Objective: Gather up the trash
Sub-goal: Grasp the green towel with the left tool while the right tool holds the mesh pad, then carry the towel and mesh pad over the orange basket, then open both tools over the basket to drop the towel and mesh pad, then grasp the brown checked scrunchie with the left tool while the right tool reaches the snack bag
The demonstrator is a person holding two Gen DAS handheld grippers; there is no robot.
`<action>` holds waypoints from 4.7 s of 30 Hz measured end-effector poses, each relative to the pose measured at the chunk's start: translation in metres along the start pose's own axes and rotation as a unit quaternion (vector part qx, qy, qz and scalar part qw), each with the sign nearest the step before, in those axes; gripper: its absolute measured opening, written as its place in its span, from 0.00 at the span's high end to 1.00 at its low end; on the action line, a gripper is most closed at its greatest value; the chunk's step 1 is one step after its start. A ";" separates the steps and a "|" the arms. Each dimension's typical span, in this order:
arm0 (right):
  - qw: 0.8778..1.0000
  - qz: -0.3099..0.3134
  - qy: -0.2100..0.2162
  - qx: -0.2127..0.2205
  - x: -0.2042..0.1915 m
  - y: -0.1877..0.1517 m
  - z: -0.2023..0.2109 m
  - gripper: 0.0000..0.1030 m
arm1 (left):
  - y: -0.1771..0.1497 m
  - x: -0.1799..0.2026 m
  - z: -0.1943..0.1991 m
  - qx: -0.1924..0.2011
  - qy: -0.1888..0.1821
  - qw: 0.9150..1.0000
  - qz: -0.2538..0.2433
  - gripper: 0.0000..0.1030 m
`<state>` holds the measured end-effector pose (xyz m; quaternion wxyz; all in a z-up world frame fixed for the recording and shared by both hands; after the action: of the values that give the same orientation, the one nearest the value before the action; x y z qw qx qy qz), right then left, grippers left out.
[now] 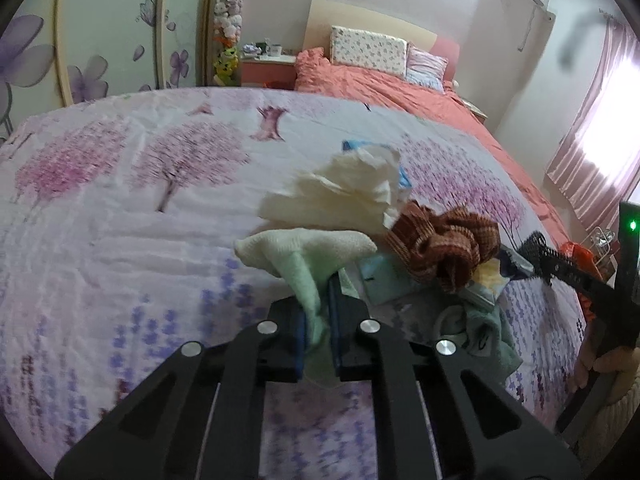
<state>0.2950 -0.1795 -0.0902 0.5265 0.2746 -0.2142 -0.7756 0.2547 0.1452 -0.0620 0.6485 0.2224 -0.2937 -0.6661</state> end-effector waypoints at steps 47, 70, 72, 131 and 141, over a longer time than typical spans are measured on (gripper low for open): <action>0.973 -0.095 0.015 0.208 0.155 0.031 0.161 0.93 | 0.037 0.289 0.064 0.061 -0.186 0.962 -0.190 0.90; 0.971 -0.190 0.003 0.147 0.241 0.035 0.099 0.91 | 0.007 0.438 -0.037 -0.009 -0.232 0.932 -0.280 0.67; 0.972 -0.190 0.001 0.138 0.245 0.035 0.096 0.83 | 0.006 0.436 -0.043 -0.013 -0.225 0.933 -0.280 0.62; 0.995 0.072 0.070 0.030 -0.024 -0.042 0.065 0.48 | 0.030 0.087 -0.035 -0.015 -0.018 0.998 -0.060 0.50; 0.994 0.070 0.076 0.020 -0.030 -0.046 0.064 0.48 | 0.033 0.077 -0.015 0.018 -0.028 0.998 -0.053 0.68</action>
<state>0.2301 -0.1322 -0.0640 0.5891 0.3271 -0.2075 -0.7092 0.2846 0.0676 -0.0436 0.5994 0.2305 -0.3116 -0.7004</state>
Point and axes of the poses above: each gripper's, at about its wrist camera, not at the fingertips, and z roughly against the way its jaws point, x to its right, y to its top, the point moved 1 cm from there along -z, roughly the way its jaws point, and after that the axes turned 8 degrees about -z, right-handed, at the moved point
